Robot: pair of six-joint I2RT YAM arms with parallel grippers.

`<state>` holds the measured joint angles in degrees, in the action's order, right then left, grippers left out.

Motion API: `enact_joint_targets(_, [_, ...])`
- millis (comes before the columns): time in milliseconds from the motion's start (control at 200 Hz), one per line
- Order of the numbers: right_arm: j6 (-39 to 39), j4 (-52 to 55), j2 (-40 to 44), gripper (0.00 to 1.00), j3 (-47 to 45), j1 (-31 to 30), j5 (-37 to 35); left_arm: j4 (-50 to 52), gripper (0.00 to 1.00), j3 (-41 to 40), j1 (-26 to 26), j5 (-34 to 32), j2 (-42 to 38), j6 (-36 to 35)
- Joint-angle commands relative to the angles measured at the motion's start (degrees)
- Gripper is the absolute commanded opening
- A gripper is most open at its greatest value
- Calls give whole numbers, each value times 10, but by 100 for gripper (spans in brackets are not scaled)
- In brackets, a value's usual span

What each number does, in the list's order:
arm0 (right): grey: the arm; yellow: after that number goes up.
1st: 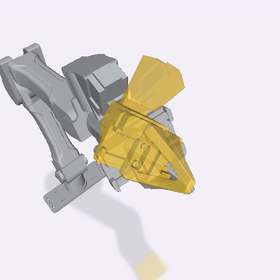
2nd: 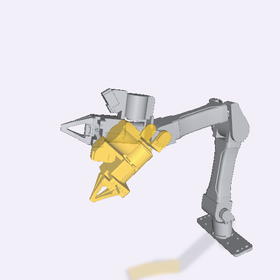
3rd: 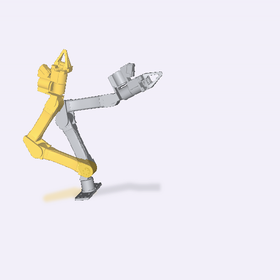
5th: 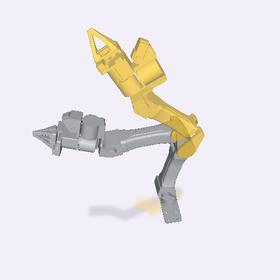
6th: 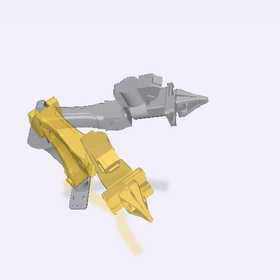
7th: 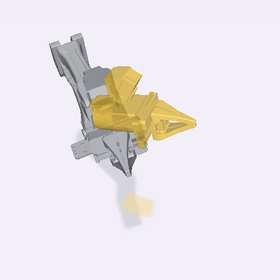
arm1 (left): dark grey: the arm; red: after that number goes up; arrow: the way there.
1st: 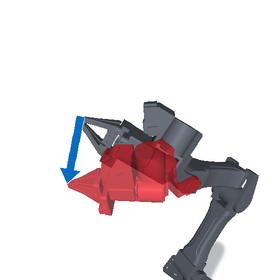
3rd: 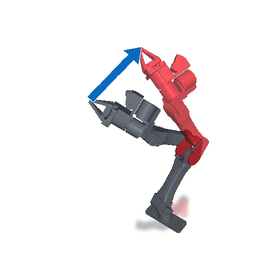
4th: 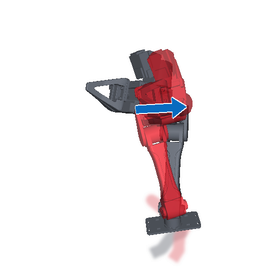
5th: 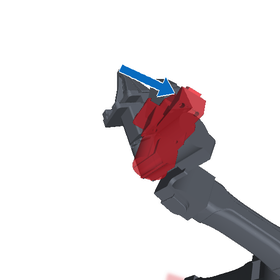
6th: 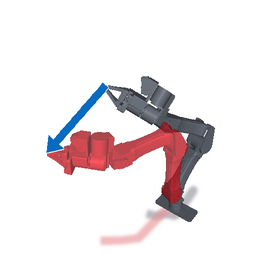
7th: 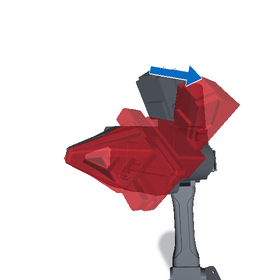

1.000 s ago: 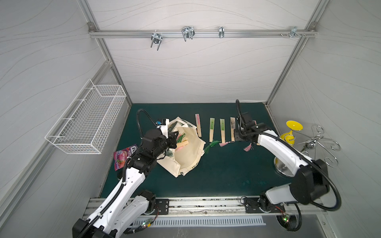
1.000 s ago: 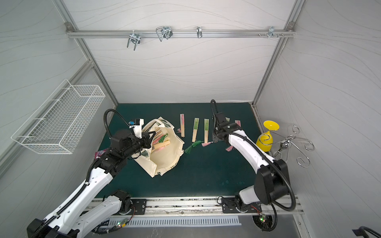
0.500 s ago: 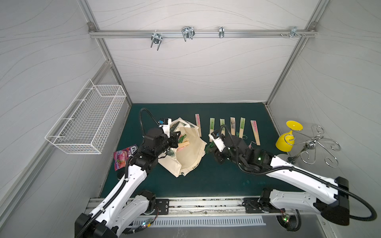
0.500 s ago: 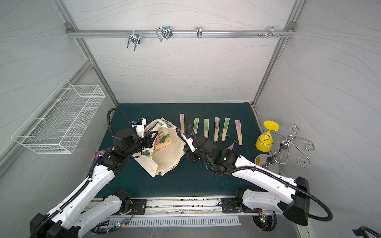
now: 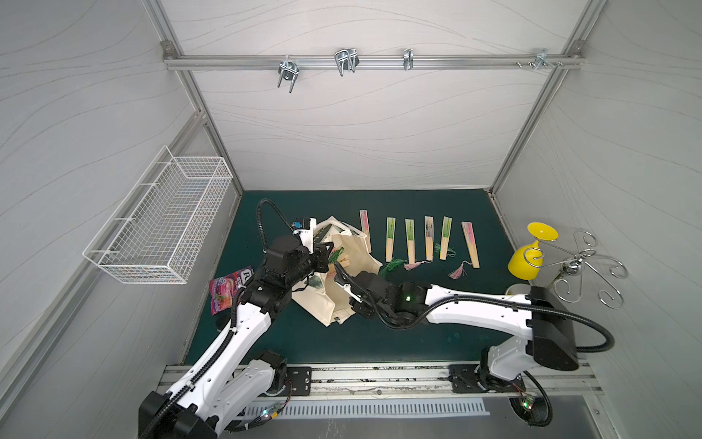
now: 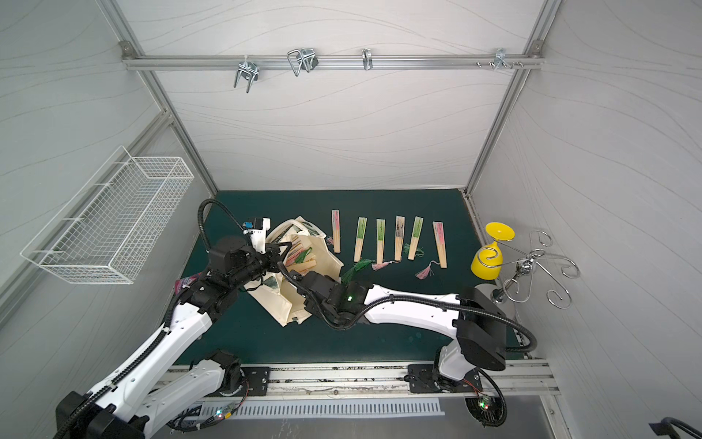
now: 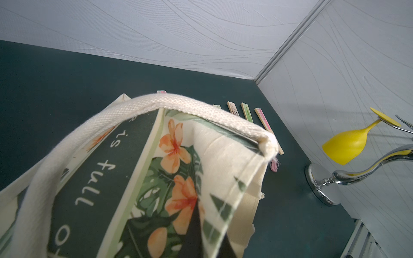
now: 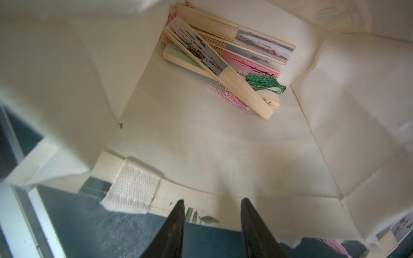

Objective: Take out the folding fans from the tote bags
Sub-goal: Pick up the folding fan from the canvas bag.

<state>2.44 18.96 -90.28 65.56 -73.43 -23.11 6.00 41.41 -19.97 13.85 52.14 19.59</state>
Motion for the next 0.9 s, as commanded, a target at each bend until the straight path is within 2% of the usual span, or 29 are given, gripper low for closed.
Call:
enact_joint_targets(0, [21,-32,-33,44,22,6,-17,-53,0,31,2,18,-12,-4])
enact_joint_targets(295, [48,-74,-96,47,27,43,-11,-26,0,43,2,40,-26,-17])
enact_joint_targets(595, [123,-103,-174,47,50,44,-69,2,0,65,2,71,-35,-31])
enact_joint_targets(896, [145,-123,-234,45,69,45,-133,13,0,74,2,98,-36,-54])
